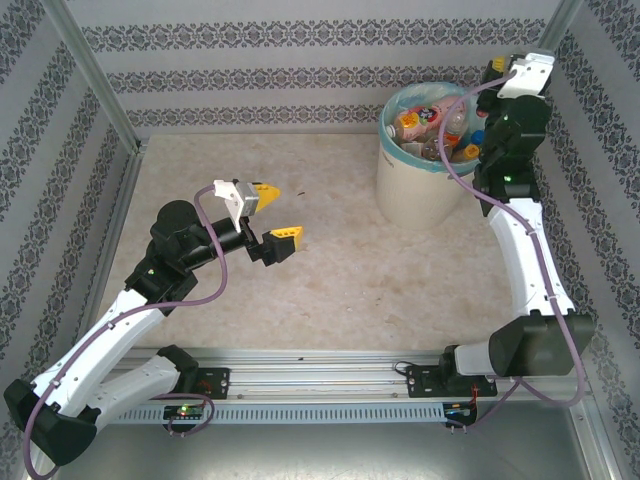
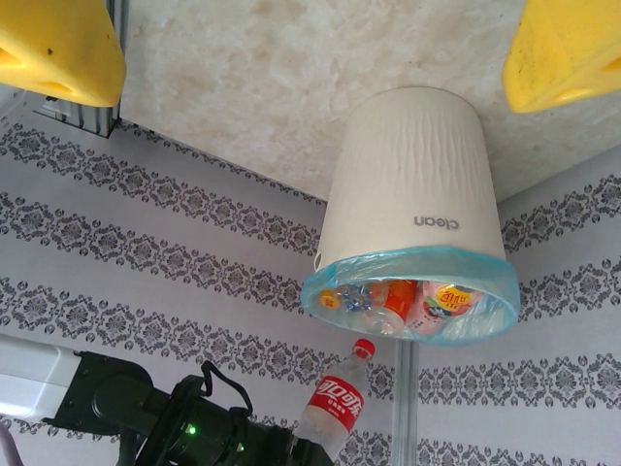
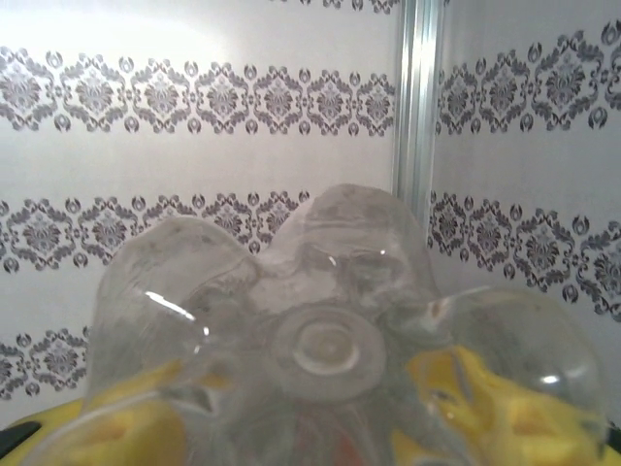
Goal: Put the plastic bottles in the bin
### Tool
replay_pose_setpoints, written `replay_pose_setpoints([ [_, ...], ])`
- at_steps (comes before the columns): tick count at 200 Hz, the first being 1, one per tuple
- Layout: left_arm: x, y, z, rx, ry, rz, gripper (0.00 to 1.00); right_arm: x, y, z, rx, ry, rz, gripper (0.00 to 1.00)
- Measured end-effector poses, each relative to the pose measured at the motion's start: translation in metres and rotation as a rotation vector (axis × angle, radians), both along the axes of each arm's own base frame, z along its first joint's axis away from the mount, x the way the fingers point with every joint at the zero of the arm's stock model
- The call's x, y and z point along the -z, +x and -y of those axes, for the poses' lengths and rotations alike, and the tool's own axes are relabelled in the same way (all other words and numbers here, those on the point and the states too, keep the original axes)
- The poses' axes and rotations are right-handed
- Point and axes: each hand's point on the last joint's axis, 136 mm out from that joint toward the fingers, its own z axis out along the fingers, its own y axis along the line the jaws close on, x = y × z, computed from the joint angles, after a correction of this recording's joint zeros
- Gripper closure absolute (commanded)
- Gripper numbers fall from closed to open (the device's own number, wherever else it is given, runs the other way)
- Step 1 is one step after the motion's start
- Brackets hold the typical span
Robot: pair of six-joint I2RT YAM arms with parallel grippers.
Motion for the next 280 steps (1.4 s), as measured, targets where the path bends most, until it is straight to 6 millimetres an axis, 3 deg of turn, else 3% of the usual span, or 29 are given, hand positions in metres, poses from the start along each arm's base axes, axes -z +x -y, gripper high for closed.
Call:
replay_pose_setpoints([
  [21, 0.001, 0.001, 0.0, -0.005, 0.002, -0.003, 0.0, 0.011, 0.013, -0.001, -0.015, 0.018, -0.025, 0.57],
  [53, 0.005, 0.003, -0.001, -0.014, 0.005, -0.009, 0.0, 0.06, 0.039, -0.001, -0.025, 0.06, -0.146, 0.51],
  [68, 0.005, 0.003, -0.001, -0.015, 0.007, -0.011, 0.0, 0.078, 0.047, 0.002, -0.025, 0.081, -0.188, 0.43],
  [93, 0.006, 0.003, -0.001, -0.015, 0.008, -0.012, 0.0, 0.088, 0.049, 0.002, -0.035, 0.116, -0.214, 0.19],
  [123, 0.01, 0.006, 0.001, -0.015, 0.015, -0.024, 0.0, 0.097, 0.046, 0.0, -0.046, 0.145, -0.253, 0.13],
  [142, 0.013, 0.009, 0.002, -0.015, 0.021, -0.033, 0.0, 0.092, 0.04, 0.0, -0.046, 0.154, -0.267, 0.13],
  [162, 0.017, 0.011, 0.004, -0.015, 0.026, -0.042, 0.0, 0.07, 0.032, 0.0, -0.049, 0.155, -0.235, 0.15],
  [183, 0.019, 0.012, 0.004, -0.014, 0.029, -0.048, 0.0, 0.046, 0.023, 0.0, -0.052, 0.153, -0.188, 0.25],
  [205, 0.022, 0.013, 0.005, -0.014, 0.034, -0.055, 0.0, 0.037, 0.019, -0.001, -0.053, 0.146, -0.172, 0.34],
  [232, 0.026, 0.015, 0.006, -0.014, 0.039, -0.063, 0.0, 0.049, 0.027, -0.001, -0.053, 0.144, -0.202, 0.41],
  [280, 0.029, 0.015, 0.006, -0.015, 0.045, -0.067, 0.0, 0.098, 0.055, 0.008, -0.026, 0.15, -0.299, 0.43],
])
